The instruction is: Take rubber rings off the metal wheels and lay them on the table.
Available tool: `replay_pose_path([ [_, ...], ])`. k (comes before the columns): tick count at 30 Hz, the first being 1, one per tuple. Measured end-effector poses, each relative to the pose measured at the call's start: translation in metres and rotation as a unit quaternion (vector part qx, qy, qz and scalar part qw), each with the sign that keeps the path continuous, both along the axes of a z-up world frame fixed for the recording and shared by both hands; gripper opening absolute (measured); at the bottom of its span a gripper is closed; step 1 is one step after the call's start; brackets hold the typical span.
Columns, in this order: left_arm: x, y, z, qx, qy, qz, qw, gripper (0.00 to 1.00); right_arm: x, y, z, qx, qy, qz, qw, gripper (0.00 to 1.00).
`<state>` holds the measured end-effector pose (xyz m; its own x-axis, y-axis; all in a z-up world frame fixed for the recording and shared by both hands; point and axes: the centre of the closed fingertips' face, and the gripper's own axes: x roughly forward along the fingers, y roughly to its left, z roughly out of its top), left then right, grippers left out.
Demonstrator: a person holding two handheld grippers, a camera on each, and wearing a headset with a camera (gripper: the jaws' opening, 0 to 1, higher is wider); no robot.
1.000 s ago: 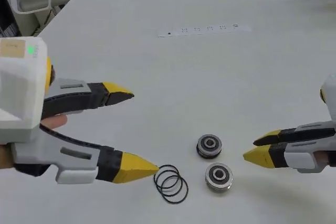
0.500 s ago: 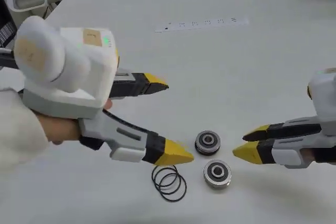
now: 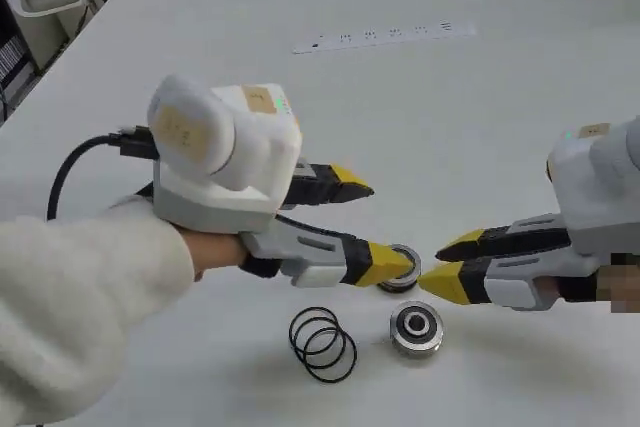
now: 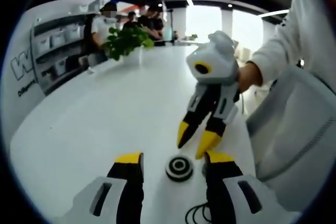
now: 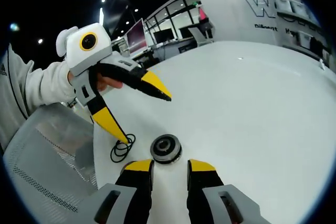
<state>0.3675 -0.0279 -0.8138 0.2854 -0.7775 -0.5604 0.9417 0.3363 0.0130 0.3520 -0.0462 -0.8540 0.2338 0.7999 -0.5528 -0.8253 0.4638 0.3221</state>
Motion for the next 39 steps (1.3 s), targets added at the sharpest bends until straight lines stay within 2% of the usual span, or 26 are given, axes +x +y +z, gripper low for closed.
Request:
replay_pose_path([
  [3,0.001,0.0,-0.01,0.008,0.005,0.002,1.0,0.39,0.0,0.0,-0.004,-0.008,-0.007,0.01,0.9999,0.2],
  [5,0.002,0.0,-0.016,0.012,0.021,0.011,0.9996,0.34,0.0,0.002,-0.005,-0.012,-0.015,0.022,0.9996,0.2],
  [9,0.003,-0.005,-0.021,0.007,0.031,0.014,0.9994,0.3,-0.003,0.007,-0.003,-0.003,-0.022,0.039,0.999,0.19],
  [11,0.002,-0.007,-0.024,0.009,0.033,0.012,0.9993,0.27,-0.002,0.008,-0.006,-0.016,-0.037,0.049,0.998,0.17],
  [12,0.001,-0.007,-0.026,0.01,0.033,0.008,0.9994,0.26,-0.002,0.008,-0.009,-0.03,-0.053,0.06,0.9963,0.16],
  [15,0.0,-0.007,-0.032,0.012,0.042,0.006,0.999,0.24,-0.003,0.012,-0.009,-0.031,-0.064,0.066,0.9953,0.16],
  [17,-0.002,-0.007,-0.034,0.012,0.045,0.005,0.9989,0.22,-0.003,0.012,-0.01,-0.031,-0.062,0.066,0.9954,0.16],
  [23,-0.005,-0.008,-0.036,0.011,0.036,-0.005,0.9993,0.14,0.0,0.01,-0.01,-0.033,-0.078,0.07,0.9939,0.15],
  [24,-0.004,-0.009,-0.036,0.009,0.027,-0.009,0.9995,0.14,0.0,0.01,-0.01,-0.034,-0.082,0.071,0.9935,0.14],
  [25,-0.003,-0.009,-0.036,0.009,0.027,-0.009,0.9996,0.14,0.0,0.01,-0.01,-0.035,-0.085,0.072,0.9931,0.14],
  [27,-0.001,-0.009,-0.036,0.003,0.04,0.0,0.9992,0.14,0.0,0.01,-0.01,-0.037,-0.09,0.073,0.9926,0.13],
  [29,-0.002,-0.009,-0.037,0.002,0.037,-0.003,0.9993,0.14,0.0,0.009,-0.01,-0.04,-0.095,0.078,0.9916,0.12],
  [31,-0.001,-0.009,-0.037,0.001,0.037,-0.003,0.9993,0.14,0.0,0.008,-0.01,-0.046,-0.107,0.087,0.9893,0.05],
  [32,-0.001,-0.009,-0.037,0.001,0.037,-0.003,0.9993,0.14,0.007,0.005,-0.01,-0.057,-0.137,0.082,0.9855,0.0],
  [33,-0.001,-0.01,-0.037,0.0,0.037,-0.003,0.9993,0.14,0.003,0.006,-0.011,-0.056,-0.13,0.092,0.9857,0.0],
  [37,-0.001,-0.01,-0.036,0.0,0.036,-0.003,0.9993,0.14,0.005,0.005,-0.012,-0.056,-0.118,0.081,0.9882,0.0],
  [38,-0.001,-0.01,-0.036,0.0,0.035,-0.003,0.9994,0.14,0.005,0.005,-0.012,-0.054,-0.104,0.069,0.9907,0.0],
  [39,0.0,-0.01,-0.036,-0.001,0.035,-0.003,0.9994,0.14,0.007,0.004,-0.013,-0.051,-0.081,0.05,0.9942,0.0],
])
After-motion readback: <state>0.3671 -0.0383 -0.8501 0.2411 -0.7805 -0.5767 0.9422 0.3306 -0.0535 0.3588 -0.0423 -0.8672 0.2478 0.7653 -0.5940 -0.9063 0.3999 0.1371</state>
